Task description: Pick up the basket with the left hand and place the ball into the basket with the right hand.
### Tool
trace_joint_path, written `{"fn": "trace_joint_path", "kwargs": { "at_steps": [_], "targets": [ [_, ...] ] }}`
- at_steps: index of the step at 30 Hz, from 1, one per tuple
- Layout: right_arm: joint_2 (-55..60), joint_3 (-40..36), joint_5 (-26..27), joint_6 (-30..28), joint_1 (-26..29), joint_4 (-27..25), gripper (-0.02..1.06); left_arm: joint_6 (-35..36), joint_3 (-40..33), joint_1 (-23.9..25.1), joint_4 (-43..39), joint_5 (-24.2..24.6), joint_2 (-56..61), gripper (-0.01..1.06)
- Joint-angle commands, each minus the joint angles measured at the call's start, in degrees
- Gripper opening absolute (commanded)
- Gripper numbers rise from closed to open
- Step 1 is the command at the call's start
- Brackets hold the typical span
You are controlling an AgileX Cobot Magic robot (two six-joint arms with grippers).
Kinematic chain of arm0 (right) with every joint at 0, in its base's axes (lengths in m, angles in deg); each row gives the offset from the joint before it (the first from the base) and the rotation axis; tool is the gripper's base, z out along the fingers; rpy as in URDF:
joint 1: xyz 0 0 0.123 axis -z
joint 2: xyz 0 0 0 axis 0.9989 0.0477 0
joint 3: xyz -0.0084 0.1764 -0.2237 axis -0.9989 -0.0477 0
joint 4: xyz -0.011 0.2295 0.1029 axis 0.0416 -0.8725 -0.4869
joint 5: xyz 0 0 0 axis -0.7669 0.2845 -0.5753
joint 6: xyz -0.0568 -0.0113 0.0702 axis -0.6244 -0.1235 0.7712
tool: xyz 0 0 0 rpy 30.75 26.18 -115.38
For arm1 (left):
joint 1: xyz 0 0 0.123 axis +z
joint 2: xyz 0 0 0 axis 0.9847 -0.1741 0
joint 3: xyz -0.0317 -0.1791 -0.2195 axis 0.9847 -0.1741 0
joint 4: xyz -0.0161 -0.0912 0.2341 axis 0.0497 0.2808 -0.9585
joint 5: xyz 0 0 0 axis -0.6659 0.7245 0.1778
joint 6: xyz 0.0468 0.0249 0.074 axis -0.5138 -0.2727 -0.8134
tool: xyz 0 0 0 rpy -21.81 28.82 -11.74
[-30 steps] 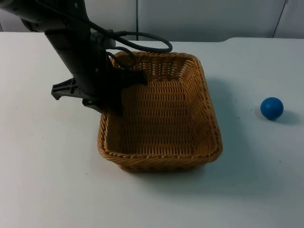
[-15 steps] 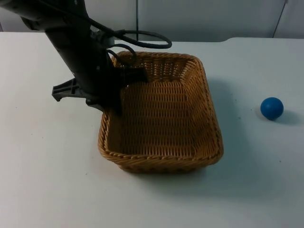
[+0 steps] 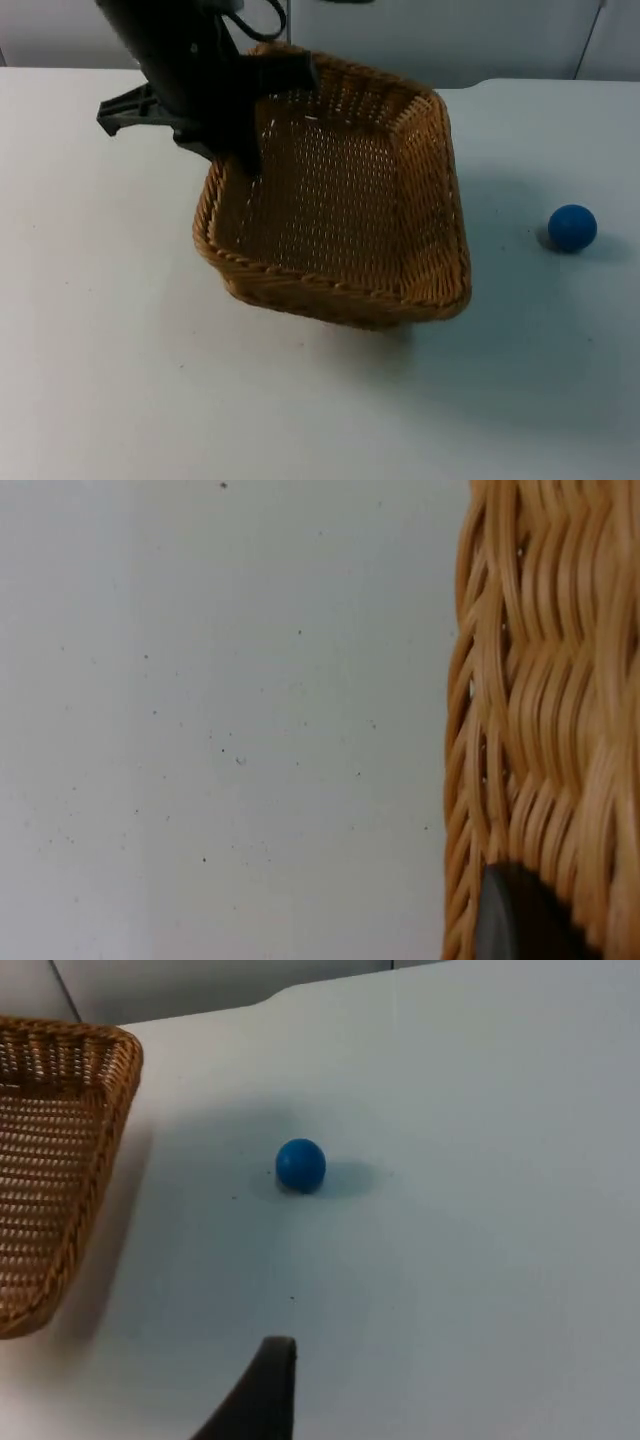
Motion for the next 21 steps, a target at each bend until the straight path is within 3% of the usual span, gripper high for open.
{"fn": "trace_joint_path", "kwargs": {
  "at_steps": [1,13,18,21],
  "targets": [
    [0.26,-0.31,0.34,1.44,-0.07,1.09,1.04,-0.45,0.62,1.13,1.6,1.41,3.11,0.0],
    [0.26,-0.05,-0.32,1.42,-0.07,-0.87,1.04,-7.78,0.62,6.88,13.44,8.8,9.93,0.0],
    [3.54,3.81,-6.46,-0.74,-0.07,-6.35,1.04,-9.05,0.62,6.88,13.44,10.31,10.4,0.0],
    [5.19,6.06,-3.6,-1.07,-0.07,-8.49,1.04,-9.05,0.62,6.88,13.44,10.31,10.4,0.0]
  ]
}}
